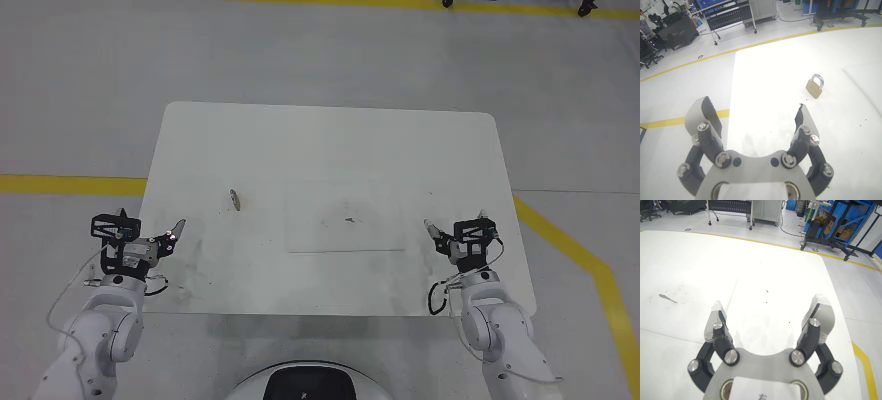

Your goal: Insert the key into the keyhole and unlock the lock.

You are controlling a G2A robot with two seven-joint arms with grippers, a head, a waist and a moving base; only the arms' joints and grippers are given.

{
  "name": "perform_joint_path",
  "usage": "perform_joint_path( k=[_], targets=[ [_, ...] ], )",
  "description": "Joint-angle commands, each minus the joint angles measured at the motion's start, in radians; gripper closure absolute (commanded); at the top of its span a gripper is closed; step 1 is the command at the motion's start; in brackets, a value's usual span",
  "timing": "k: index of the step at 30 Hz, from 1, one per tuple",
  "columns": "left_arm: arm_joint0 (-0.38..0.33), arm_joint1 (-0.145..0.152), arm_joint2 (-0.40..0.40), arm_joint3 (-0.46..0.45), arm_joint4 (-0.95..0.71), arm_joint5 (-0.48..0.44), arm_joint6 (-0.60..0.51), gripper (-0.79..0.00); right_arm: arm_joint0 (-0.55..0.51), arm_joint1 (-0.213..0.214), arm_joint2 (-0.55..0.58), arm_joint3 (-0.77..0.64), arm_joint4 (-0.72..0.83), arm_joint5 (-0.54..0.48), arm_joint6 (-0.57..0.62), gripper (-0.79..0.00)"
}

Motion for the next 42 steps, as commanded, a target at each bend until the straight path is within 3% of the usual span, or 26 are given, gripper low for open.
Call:
perform_joint_path(
  k=[1,6,14,22,24,27,28,29,33,35,37,42],
  targets=[
    [0.000,0.000,0.000,0.000,0.000,0.000,0.000,-0.784,0.000,0.000,0.000,0.000,0.000,0.000,0.000,-0.785],
    [0.000,0.000,0.000,0.000,0.000,0.000,0.000,-0.785,0.035,-0.003,-0.068,-0.028,-0.092,-0.008,0.032,-0.785],
    [0.000,0.000,0.000,0.000,0.000,0.000,0.000,-0.785,0.179,-0.020,-0.236,-0.004,-0.170,-0.062,0.117,-0.785],
    [0.000,0.000,0.000,0.000,0.000,0.000,0.000,-0.785,0.179,-0.020,-0.236,-0.004,-0.170,-0.062,0.117,-0.785],
    [0.000,0.000,0.000,0.000,0.000,0.000,0.000,-0.785,0.182,-0.017,-0.241,0.008,-0.233,-0.067,0.134,-0.785],
    [0.000,0.000,0.000,0.000,0.000,0.000,0.000,-0.785,0.205,-0.018,-0.292,0.020,-0.274,-0.162,0.154,-0.785],
    [0.000,0.000,0.000,0.000,0.000,0.000,0.000,-0.785,0.221,-0.017,-0.305,0.031,-0.286,-0.201,0.165,-0.634],
    [0.000,0.000,0.000,0.000,0.000,0.000,0.000,-0.785,0.237,-0.017,-0.320,0.043,-0.295,-0.240,0.176,-0.533],
    [0.000,0.000,0.000,0.000,0.000,0.000,0.000,-0.785,0.300,-0.022,-0.345,0.118,-0.193,-0.369,0.199,-0.182],
    [0.000,0.000,0.000,0.000,0.000,0.000,0.000,-0.785,0.333,-0.023,-0.359,0.157,-0.172,-0.421,0.217,-0.108],
    [0.000,0.000,0.000,0.000,0.000,0.000,0.000,-0.785,0.363,-0.025,-0.374,0.189,-0.176,-0.440,0.245,-0.089],
    [0.000,0.000,0.000,0.000,0.000,0.000,0.000,-0.785,0.412,-0.032,-0.406,0.227,-0.186,-0.431,0.287,-0.132]
  ],
)
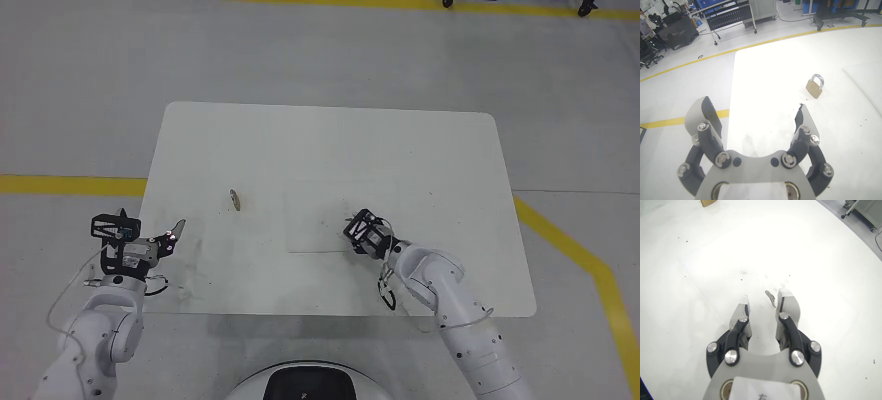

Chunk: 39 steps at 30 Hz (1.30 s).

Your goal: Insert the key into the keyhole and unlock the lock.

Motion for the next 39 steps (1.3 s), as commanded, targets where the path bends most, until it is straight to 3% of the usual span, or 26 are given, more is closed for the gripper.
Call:
perform_joint_path(
  k=[1,6,10,19,27,33,39],
  targets=[
    [0.000,0.000,0.000,0.000,0.000,0.000,0.000,-0.785,0.008,-0.002,-0.008,0.003,0.000,0.010,0.001,-0.135],
    [0.000,0.000,0.000,0.000,0.000,0.000,0.000,-0.785,0.014,-0.003,-0.015,0.002,-0.014,0.018,0.002,-0.105],
    [0.000,0.000,0.000,0.000,0.000,0.000,0.000,-0.785,0.017,-0.003,-0.018,0.000,-0.022,0.023,0.008,0.000],
    [0.000,0.000,0.000,0.000,0.000,0.000,0.000,-0.785,-0.028,0.007,0.020,-0.064,-0.067,0.057,-0.067,0.000],
    [0.000,0.000,0.000,0.000,0.000,0.000,0.000,-0.785,-0.112,0.017,0.105,-0.130,0.004,0.088,-0.246,0.000],
    [0.000,0.000,0.000,0.000,0.000,0.000,0.000,-0.785,-0.154,0.018,0.157,-0.117,0.256,-0.029,-0.369,0.000],
    [0.000,0.000,0.000,0.000,0.000,0.000,0.000,-0.785,-0.164,0.024,0.202,-0.040,0.595,-0.282,-0.399,0.000]
  ],
)
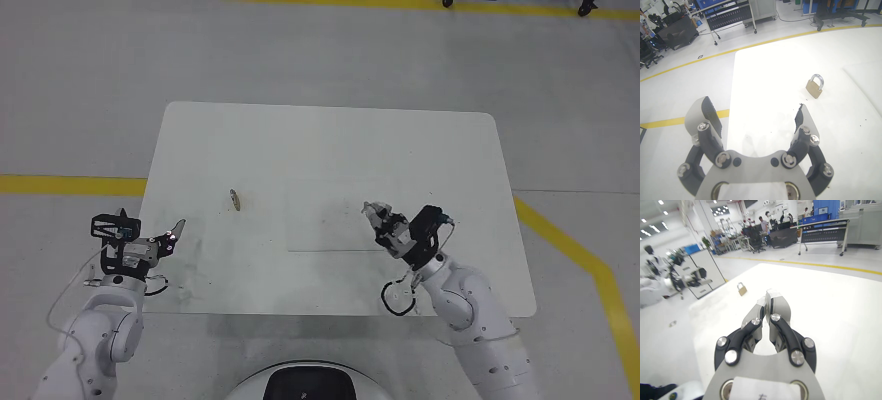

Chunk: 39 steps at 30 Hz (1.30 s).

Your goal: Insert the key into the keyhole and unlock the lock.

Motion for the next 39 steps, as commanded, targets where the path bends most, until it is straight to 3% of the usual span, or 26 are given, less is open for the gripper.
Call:
perform_joint_path(
  k=[1,5,15,19,21,26,29,39],
  targets=[
    [0.000,0.000,0.000,0.000,0.000,0.000,0.000,-0.785,0.003,0.003,0.013,0.031,0.114,-0.091,0.005,0.000],
    [0.000,0.000,0.000,0.000,0.000,0.000,0.000,-0.785,0.003,0.010,0.041,0.064,0.212,-0.166,0.033,0.000],
    [-0.001,0.000,-0.001,-0.001,0.002,0.002,0.002,-0.785,-0.002,0.012,0.053,0.056,0.197,-0.169,0.030,0.000],
    [0.025,-0.007,0.034,-0.050,0.051,0.063,0.044,-0.785,-0.002,0.012,0.053,0.056,0.197,-0.169,0.030,0.000],
    [0.028,-0.010,0.051,-0.085,-0.015,0.017,0.000,-0.785,-0.004,0.010,0.037,0.060,0.229,-0.176,0.033,0.000],
    [-0.027,-0.008,0.067,-0.176,-0.218,-0.149,-0.254,-0.785,0.093,-0.008,-0.100,0.143,0.435,-0.223,0.129,0.000],
    [-0.064,-0.009,0.094,-0.203,-0.213,-0.143,-0.345,-0.785,0.154,-0.018,-0.165,0.196,0.515,-0.236,0.174,0.000],
    [-0.075,-0.009,0.111,-0.223,-0.165,-0.119,-0.359,-0.785,0.191,-0.023,-0.180,0.227,0.504,-0.225,0.185,0.000]
  ],
)
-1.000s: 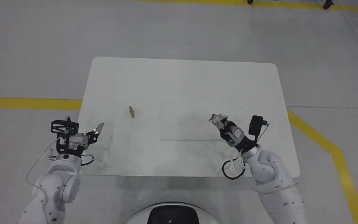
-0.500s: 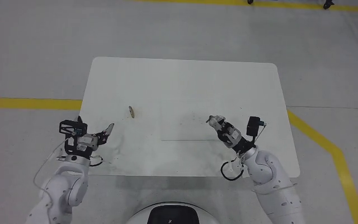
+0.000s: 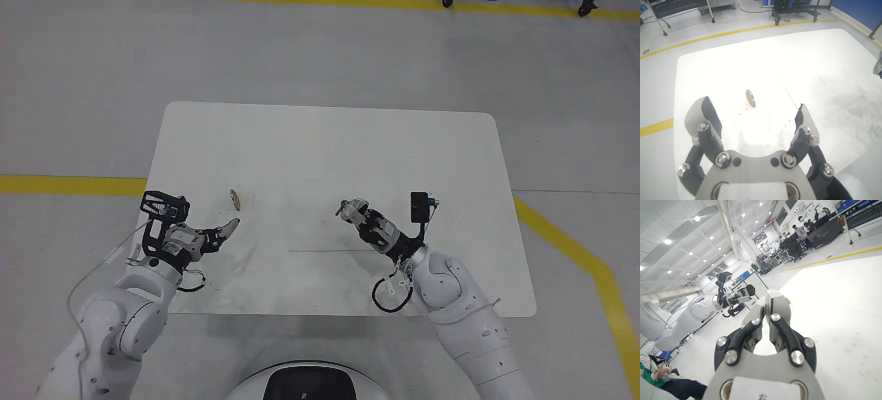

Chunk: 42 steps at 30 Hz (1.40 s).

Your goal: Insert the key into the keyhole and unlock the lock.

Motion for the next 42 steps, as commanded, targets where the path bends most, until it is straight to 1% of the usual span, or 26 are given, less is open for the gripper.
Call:
perform_joint_path(
  k=[1,5,6,7,8,10,12,13,16,18,20,22,24,26,28,30,33,38,39,42],
  targets=[
    [0.000,0.000,0.000,0.000,0.000,0.000,0.000,-0.785,0.000,0.000,0.000,0.000,0.000,0.000,0.000,0.000],
    [0.002,0.000,0.002,0.002,-0.015,-0.008,0.003,-0.785,0.000,0.000,0.000,0.000,0.000,0.000,0.000,0.000],
    [0.007,0.000,0.006,0.004,-0.074,-0.049,-0.020,-0.785,-0.002,0.000,-0.001,-0.002,0.004,0.000,-0.001,0.000],
    [0.005,0.001,0.002,0.001,-0.164,-0.112,-0.059,-0.785,-0.009,-0.001,-0.004,-0.007,0.025,-0.009,-0.006,0.000],
    [-0.001,0.004,-0.004,0.013,-0.272,-0.183,-0.109,-0.785,-0.013,-0.001,-0.002,-0.005,0.042,-0.015,-0.006,0.000],
    [-0.030,0.012,-0.019,0.034,-0.480,-0.298,-0.272,-0.785,-0.015,0.000,-0.005,0.004,0.064,-0.028,0.005,0.000],
    [-0.077,0.019,-0.015,0.057,-0.688,-0.349,-0.442,-0.785,-0.008,-0.001,-0.021,0.022,0.096,-0.051,0.035,0.000],
    [-0.108,0.023,-0.009,0.068,-0.778,-0.350,-0.522,-0.785,-0.002,-0.001,-0.027,0.033,0.108,-0.059,0.050,0.000],
    [-0.200,0.029,0.034,0.112,-1.008,-0.334,-0.709,-0.785,0.015,0.000,-0.047,0.063,0.160,-0.089,0.096,0.000],
    [-0.267,0.031,0.065,0.166,-1.142,-0.309,-0.804,-0.785,0.026,0.001,-0.059,0.083,0.207,-0.115,0.130,0.000],
    [-0.331,0.030,0.100,0.228,-1.238,-0.285,-0.866,-0.785,0.038,0.002,-0.074,0.093,0.262,-0.120,0.168,0.000],
    [-0.385,0.027,0.141,0.290,-1.288,-0.276,-0.887,-0.785,0.047,0.004,-0.088,0.099,0.324,-0.120,0.205,0.000],
    [-0.428,0.021,0.187,0.342,-1.323,-0.290,-0.893,-0.785,0.058,0.007,-0.101,0.102,0.381,-0.120,0.246,0.000],
    [-0.464,0.015,0.224,0.381,-1.340,-0.304,-0.877,-0.785,0.070,0.010,-0.112,0.107,0.431,-0.120,0.286,0.000],
    [-0.490,0.010,0.260,0.401,-1.315,-0.309,-0.848,-0.785,0.080,0.011,-0.125,0.107,0.483,-0.120,0.323,0.000],
    [-0.510,0.005,0.287,0.410,-1.270,-0.303,-0.803,-0.745,0.092,0.013,-0.135,0.113,0.524,-0.120,0.357,0.000],
    [-0.525,0.002,0.315,0.414,-1.239,-0.297,-0.762,-0.640,0.106,0.013,-0.146,0.125,0.564,-0.120,0.394,0.000],
    [-0.553,0.000,0.338,0.425,-1.215,-0.287,-0.726,-0.603,0.120,0.013,-0.161,0.145,0.614,-0.120,0.437,0.000],
    [-0.560,-0.001,0.344,0.427,-1.201,-0.283,-0.715,-0.585,0.122,0.013,-0.163,0.147,0.623,-0.120,0.443,0.000],
    [-0.576,-0.004,0.366,0.435,-1.180,-0.266,-0.687,-0.486,0.128,0.013,-0.167,0.154,0.643,-0.120,0.462,0.000]
  ],
)
